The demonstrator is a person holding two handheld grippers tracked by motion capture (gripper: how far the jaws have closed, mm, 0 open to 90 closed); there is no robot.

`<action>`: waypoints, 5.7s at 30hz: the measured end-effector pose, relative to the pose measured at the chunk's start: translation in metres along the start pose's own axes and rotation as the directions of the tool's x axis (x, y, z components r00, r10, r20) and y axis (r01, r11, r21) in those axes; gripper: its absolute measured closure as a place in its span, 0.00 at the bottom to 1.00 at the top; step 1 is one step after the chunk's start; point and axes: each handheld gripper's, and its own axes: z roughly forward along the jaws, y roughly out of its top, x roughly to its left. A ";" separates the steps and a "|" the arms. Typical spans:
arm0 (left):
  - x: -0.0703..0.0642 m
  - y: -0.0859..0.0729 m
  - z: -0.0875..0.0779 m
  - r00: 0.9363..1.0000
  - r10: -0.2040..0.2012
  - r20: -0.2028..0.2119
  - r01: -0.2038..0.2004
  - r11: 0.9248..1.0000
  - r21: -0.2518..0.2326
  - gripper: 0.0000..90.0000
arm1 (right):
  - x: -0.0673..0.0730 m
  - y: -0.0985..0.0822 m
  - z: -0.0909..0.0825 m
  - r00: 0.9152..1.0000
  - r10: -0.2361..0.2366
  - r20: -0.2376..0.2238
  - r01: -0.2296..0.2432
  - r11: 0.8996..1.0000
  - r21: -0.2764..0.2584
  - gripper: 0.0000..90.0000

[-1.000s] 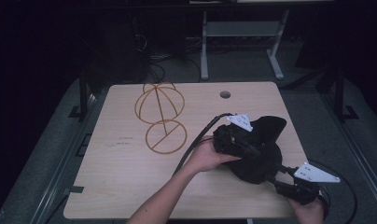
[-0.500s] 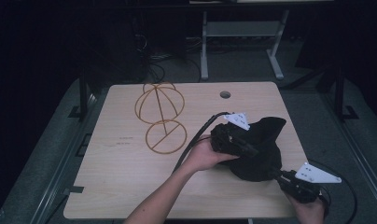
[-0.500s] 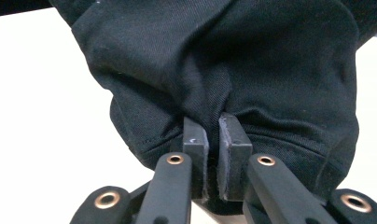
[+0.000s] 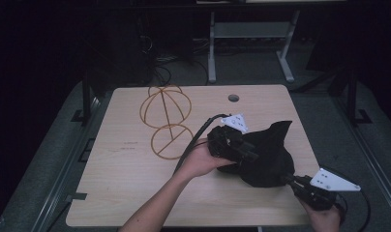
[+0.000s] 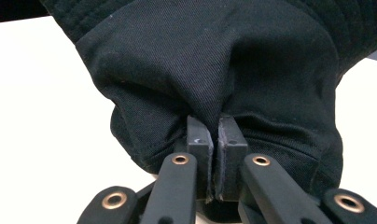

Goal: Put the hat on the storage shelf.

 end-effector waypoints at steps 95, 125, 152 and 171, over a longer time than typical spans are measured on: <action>-0.031 -0.173 -0.109 0.968 -0.063 -0.243 0.045 0.996 -0.079 0.35 | -0.013 0.134 -0.016 0.997 0.022 -0.077 -0.035 0.984 -0.177 0.97; -0.027 -0.193 -0.112 0.963 -0.084 -0.255 0.068 0.995 -0.072 0.30 | -0.004 0.195 0.030 0.987 -0.031 -0.160 0.008 0.989 -0.147 0.97; -0.023 -0.201 -0.118 0.958 -0.100 -0.269 0.083 0.994 -0.072 0.30 | 0.001 0.247 0.065 0.976 -0.061 -0.211 0.029 0.988 -0.155 0.97; -0.020 -0.204 -0.118 0.960 -0.094 -0.265 0.080 0.995 -0.065 0.30 | 0.015 0.287 0.091 0.965 -0.102 -0.240 0.063 0.984 -0.164 0.97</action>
